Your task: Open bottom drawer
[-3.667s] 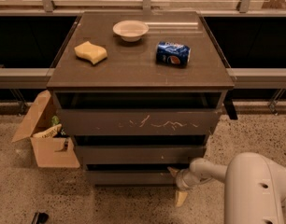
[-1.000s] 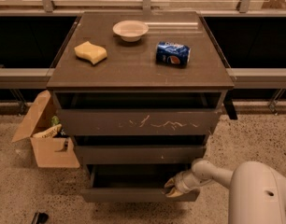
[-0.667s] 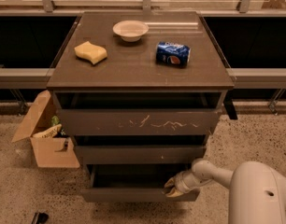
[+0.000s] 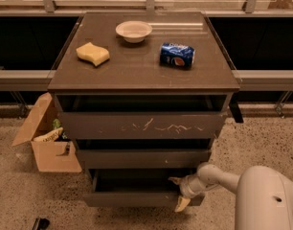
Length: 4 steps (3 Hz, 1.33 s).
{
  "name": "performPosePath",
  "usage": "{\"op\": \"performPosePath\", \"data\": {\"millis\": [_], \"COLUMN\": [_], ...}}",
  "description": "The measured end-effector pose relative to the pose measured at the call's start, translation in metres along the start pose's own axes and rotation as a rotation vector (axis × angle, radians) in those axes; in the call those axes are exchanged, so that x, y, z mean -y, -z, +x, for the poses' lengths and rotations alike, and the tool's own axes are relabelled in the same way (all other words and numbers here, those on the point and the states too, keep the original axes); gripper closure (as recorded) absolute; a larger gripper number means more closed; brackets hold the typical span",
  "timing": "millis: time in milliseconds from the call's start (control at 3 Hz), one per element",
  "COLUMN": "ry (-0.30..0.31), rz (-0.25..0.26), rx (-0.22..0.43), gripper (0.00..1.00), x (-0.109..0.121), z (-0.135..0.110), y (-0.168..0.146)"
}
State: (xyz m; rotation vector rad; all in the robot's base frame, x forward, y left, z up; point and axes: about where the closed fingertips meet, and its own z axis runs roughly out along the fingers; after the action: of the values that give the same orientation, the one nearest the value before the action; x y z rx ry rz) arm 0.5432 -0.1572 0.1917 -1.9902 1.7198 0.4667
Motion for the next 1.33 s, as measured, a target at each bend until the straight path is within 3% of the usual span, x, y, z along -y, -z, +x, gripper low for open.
{"op": "performPosePath", "data": {"millis": [333, 667, 1000, 1333], "ry": [-0.022, -0.105, -0.154, -0.193], "rz": [0.005, 0.019, -0.003, -0.055], "rx": [0.015, 0.044, 0.095, 0.124], "gripper": [0.00, 0.00, 0.00, 0.19], "x": [-0.005, -0.020, -0.037, -0.054], "z": [-0.001, -0.011, -0.027, -0.039], "y": [-0.002, -0.007, -0.015, -0.021]}}
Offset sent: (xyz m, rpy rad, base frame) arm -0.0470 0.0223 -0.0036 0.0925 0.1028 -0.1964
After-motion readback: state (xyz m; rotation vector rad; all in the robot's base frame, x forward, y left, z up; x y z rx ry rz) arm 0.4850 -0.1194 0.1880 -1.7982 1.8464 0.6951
